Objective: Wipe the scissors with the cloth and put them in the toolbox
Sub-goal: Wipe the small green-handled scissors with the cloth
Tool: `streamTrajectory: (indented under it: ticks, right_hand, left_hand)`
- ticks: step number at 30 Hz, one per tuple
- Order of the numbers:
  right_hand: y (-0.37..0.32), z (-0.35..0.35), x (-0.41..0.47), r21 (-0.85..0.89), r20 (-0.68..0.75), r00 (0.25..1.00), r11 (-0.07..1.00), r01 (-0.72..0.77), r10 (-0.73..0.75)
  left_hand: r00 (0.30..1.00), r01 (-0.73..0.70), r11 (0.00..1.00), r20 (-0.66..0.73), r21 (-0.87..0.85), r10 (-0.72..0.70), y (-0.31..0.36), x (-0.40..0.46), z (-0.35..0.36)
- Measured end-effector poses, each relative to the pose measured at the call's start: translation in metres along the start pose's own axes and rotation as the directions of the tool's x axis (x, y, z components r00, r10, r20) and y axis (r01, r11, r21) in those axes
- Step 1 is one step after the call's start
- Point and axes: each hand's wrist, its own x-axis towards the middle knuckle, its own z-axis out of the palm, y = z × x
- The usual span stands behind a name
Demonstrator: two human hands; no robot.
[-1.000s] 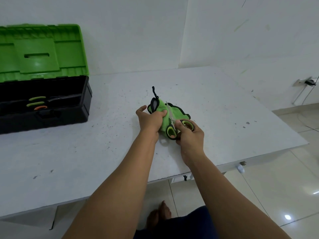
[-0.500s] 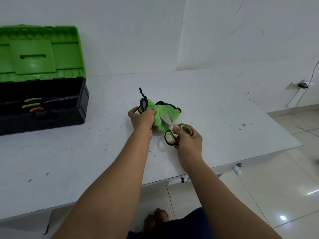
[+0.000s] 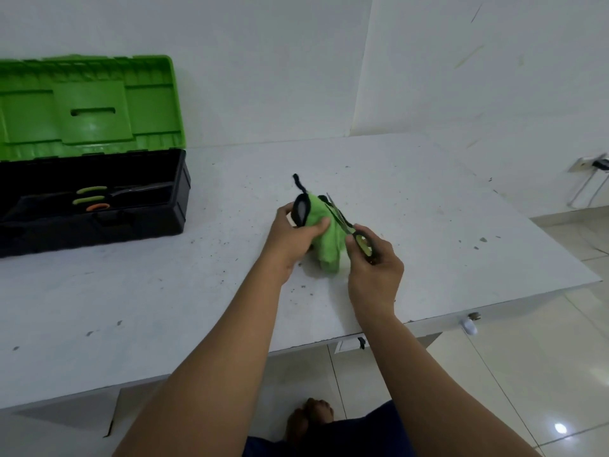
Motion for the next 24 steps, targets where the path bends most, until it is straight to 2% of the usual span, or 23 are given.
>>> streamTrajectory:
  ticks: [4,8,10,14,16,18,20,21,24]
  right_hand:
    - [0.01,0.003,-0.001,-0.187,0.11,0.984,0.97,0.156,-0.137]
    - [0.017,0.005,-0.003,-0.378,0.182,0.941,0.863,0.336,-0.286]
    - [0.017,0.005,-0.002,-0.403,0.201,0.926,0.834,0.377,-0.321]
    - [0.013,0.008,-0.006,-0.388,0.197,0.896,0.807,0.445,-0.398]
    - [0.008,0.009,-0.009,-0.397,0.128,0.929,0.84,0.37,-0.348]
    - [0.001,0.005,-0.009,-0.311,0.072,0.985,0.935,0.169,-0.154]
    - [-0.007,0.002,-0.005,-0.166,0.099,0.994,0.986,-0.029,0.046]
    - [-0.009,0.0,-0.002,-0.146,0.129,0.987,0.986,-0.081,0.1]
    - [-0.007,-0.006,0.006,-0.268,0.155,0.982,0.961,-0.062,0.107]
  left_hand:
    - [0.999,0.011,1.0,0.053,-0.009,-0.011,-0.006,-0.001,0.009]
    - [0.993,0.101,0.994,0.068,-0.049,-0.098,-0.008,0.001,0.011]
    - [0.991,0.126,0.988,0.05,-0.092,-0.122,-0.007,0.002,0.012]
    - [0.991,0.105,0.99,-0.076,-0.097,-0.113,-0.008,0.006,0.012]
    - [0.988,0.084,0.988,-0.12,-0.131,-0.1,-0.01,0.008,0.011]
    - [0.989,0.077,0.981,-0.112,-0.179,-0.098,-0.012,0.009,0.008]
    - [0.995,0.063,0.979,-0.065,-0.194,-0.077,-0.015,0.011,0.007]
    - [0.998,0.053,0.982,-0.035,-0.182,-0.061,-0.016,0.012,0.007]
    - [0.999,0.015,0.989,0.053,-0.144,-0.007,-0.022,0.013,0.01]
